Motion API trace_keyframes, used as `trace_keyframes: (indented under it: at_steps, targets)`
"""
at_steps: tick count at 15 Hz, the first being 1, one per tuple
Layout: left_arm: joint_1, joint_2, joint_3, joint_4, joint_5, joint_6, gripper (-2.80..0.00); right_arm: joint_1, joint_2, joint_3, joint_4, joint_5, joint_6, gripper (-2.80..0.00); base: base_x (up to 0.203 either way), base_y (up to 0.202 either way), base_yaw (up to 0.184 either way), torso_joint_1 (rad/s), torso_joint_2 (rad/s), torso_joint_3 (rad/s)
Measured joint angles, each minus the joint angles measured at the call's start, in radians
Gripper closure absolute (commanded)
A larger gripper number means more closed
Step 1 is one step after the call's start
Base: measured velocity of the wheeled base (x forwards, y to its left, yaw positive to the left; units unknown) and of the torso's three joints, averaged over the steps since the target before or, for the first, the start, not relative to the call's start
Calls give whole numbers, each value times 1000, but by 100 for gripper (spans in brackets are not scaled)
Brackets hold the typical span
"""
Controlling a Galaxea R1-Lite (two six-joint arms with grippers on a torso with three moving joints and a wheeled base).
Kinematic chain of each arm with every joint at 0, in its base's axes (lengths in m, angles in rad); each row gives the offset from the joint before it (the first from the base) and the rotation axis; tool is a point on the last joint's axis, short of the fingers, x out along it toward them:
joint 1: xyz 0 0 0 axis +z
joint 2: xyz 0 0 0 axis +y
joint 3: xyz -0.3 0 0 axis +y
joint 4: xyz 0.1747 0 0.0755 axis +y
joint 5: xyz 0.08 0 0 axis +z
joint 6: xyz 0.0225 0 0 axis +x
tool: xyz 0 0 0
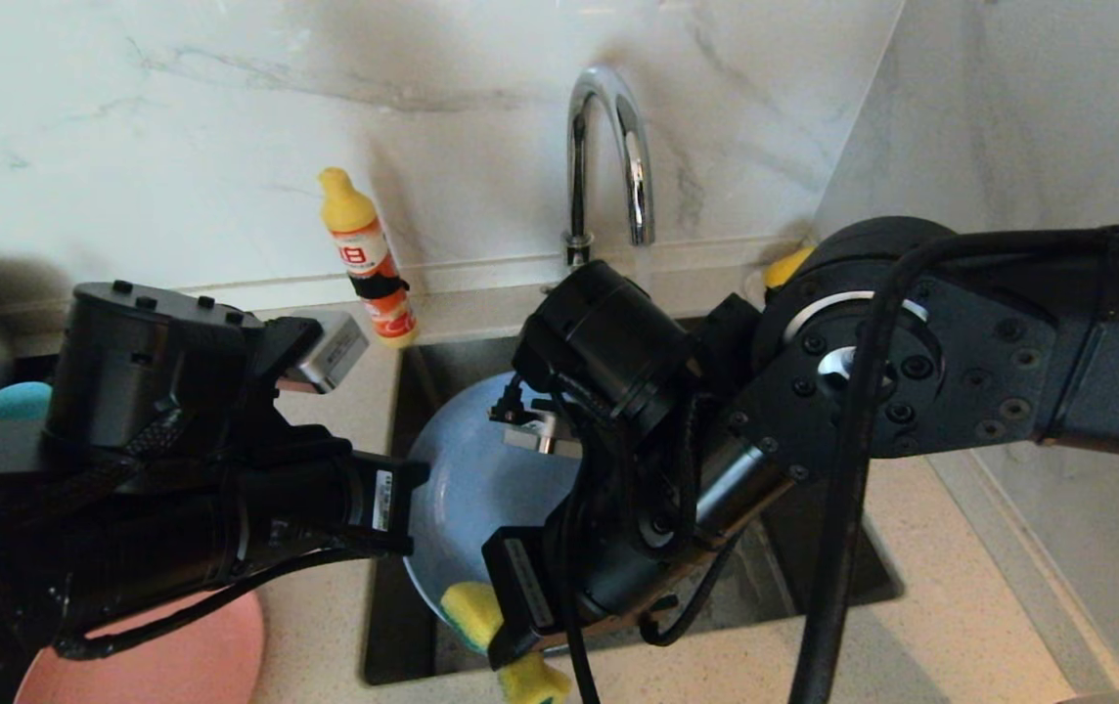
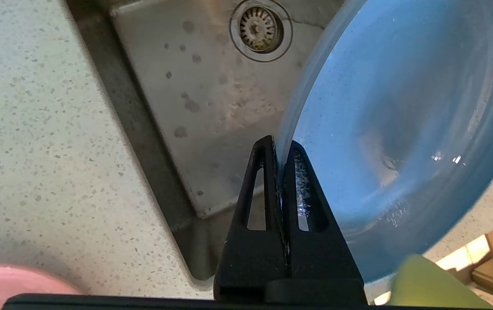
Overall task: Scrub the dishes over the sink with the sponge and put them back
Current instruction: Wipe the plate
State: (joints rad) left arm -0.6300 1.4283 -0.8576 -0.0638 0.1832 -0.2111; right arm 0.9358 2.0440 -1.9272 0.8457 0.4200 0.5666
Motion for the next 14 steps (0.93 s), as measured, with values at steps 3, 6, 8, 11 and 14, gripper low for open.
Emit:
trace_keyframes:
  at_steps: [3, 6, 8, 11, 14]
  targets:
    - [-8, -1, 5, 0, 4, -2, 0, -14, 15, -3, -7, -7, 35, 0, 0, 0, 0, 0, 0, 0]
    - [-15, -2, 10, -1, 4, -1, 0, -20, 32, -4, -11, -54, 51, 0, 0, 0, 0, 0, 0, 0]
    - [-18, -5, 13, 0, 4, -2, 0, -37, 33, -5, -13, -59, 62, 0, 0, 0, 0, 0, 0, 0]
    - [-20, -9, 30, -22, 3, -1, 0, -59, 31, -5, -15, -63, 62, 0, 0, 0, 0, 0, 0, 0]
    - [-30, -16, 36, -32, 4, -1, 0, -88, 23, -5, -35, -64, 63, 0, 0, 0, 0, 0, 0, 0]
